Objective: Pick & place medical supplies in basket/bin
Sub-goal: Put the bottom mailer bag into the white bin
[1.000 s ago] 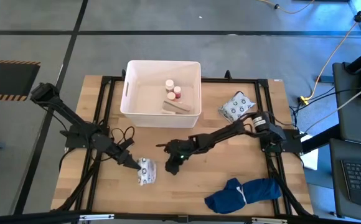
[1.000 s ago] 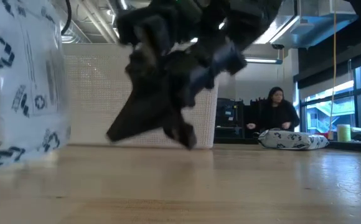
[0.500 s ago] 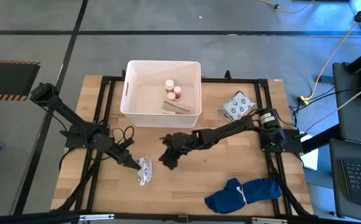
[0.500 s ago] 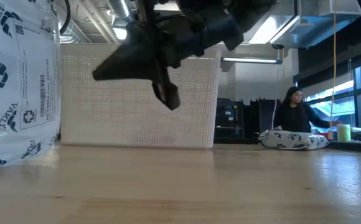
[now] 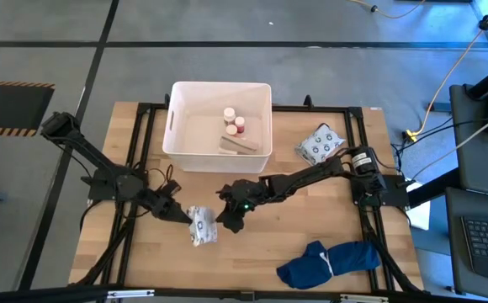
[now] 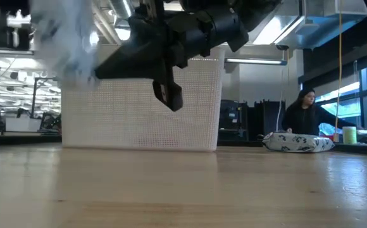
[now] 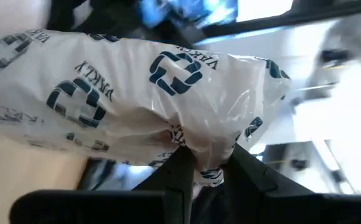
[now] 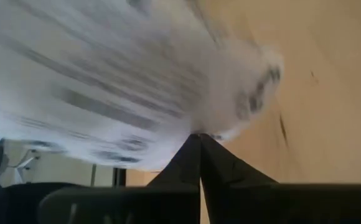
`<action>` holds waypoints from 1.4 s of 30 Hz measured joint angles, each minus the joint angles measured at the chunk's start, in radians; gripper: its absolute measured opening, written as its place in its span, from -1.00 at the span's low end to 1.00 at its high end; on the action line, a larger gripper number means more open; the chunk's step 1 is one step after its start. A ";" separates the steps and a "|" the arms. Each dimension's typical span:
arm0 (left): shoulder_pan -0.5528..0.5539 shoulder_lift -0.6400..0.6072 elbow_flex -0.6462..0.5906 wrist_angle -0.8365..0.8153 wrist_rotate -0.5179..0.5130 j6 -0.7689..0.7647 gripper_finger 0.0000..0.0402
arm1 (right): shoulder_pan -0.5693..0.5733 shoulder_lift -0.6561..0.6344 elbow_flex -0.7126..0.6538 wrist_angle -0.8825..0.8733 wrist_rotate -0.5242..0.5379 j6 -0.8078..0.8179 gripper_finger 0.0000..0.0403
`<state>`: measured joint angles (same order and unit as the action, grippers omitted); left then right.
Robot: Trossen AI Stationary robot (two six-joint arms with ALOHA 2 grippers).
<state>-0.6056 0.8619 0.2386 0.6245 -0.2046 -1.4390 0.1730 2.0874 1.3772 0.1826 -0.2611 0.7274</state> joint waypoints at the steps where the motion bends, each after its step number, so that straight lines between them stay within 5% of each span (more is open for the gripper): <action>1: 0.000 0.000 0.000 0.039 -0.013 0.018 -0.69 | 0.000 0.000 0.000 -0.016 -0.006 0.000 -0.99; 6: 0.000 -0.002 0.004 0.242 -0.049 0.133 -0.69 | 0.000 -0.019 0.000 -0.163 -0.035 -0.004 -0.99; 15: 0.000 -0.055 0.115 0.252 -0.095 0.344 -0.70 | 0.005 -0.157 0.000 -0.380 0.113 -0.120 -0.99; 21: 0.000 -0.109 0.270 0.246 -0.341 0.675 -0.70 | 0.005 -0.202 0.000 -0.409 0.113 -0.133 -0.99; 30: 0.090 -0.167 0.470 -0.023 -0.829 1.008 -0.70 | -0.003 -0.203 -0.001 -0.404 0.140 -0.104 -0.99; 36: 0.245 -0.167 0.494 -0.005 -0.881 1.002 -0.69 | -0.003 -0.203 -0.001 -0.403 0.164 -0.106 -0.99; 42: 0.408 -0.134 0.494 0.003 -0.869 0.759 -0.68 | -0.003 -0.203 -0.001 -0.401 0.183 -0.107 -0.99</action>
<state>-0.1976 0.7280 0.7330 0.6273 -1.0740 -0.6799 0.1699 1.8839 1.3766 -0.2188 -0.0785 0.6208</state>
